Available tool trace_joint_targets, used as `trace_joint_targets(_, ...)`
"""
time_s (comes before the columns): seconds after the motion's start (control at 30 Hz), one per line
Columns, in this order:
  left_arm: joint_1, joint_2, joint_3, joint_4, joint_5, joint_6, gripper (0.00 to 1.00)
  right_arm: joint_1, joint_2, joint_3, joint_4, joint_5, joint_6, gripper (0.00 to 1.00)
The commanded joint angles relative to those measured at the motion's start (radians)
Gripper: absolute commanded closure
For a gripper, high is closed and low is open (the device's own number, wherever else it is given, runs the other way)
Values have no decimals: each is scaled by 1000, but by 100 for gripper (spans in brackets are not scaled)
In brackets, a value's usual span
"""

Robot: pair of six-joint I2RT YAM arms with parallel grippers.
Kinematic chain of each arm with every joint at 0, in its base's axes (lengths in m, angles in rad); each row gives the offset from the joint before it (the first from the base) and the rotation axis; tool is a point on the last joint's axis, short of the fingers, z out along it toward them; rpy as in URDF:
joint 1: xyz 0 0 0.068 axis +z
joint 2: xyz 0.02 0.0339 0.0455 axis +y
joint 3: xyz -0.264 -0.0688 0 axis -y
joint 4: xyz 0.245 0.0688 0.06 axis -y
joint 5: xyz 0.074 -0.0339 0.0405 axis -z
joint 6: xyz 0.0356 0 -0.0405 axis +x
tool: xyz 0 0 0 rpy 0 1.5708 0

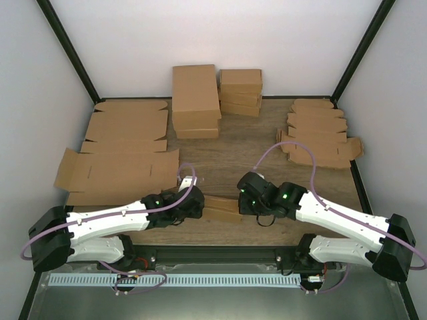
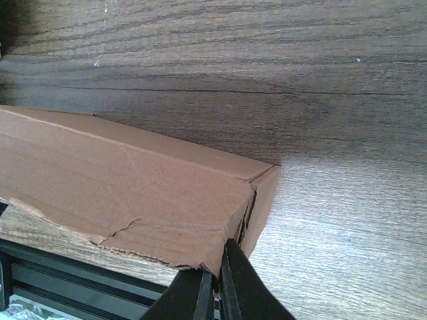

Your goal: Fold the paper box

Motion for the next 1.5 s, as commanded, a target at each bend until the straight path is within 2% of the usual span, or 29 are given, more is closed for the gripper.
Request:
trace_joint_targets(0.0,-8,28,-2,-30,14,-1,55,5,-15,13,64,-64,21,96)
trace_joint_targets(1.13,-8,33,1,-49,6,-6,57,5,48,89,-170,51,-90,98)
trace_joint_targets(1.47,-8,27,2,-48,11,-10,57,7,35,18,-69,-3,-5,99)
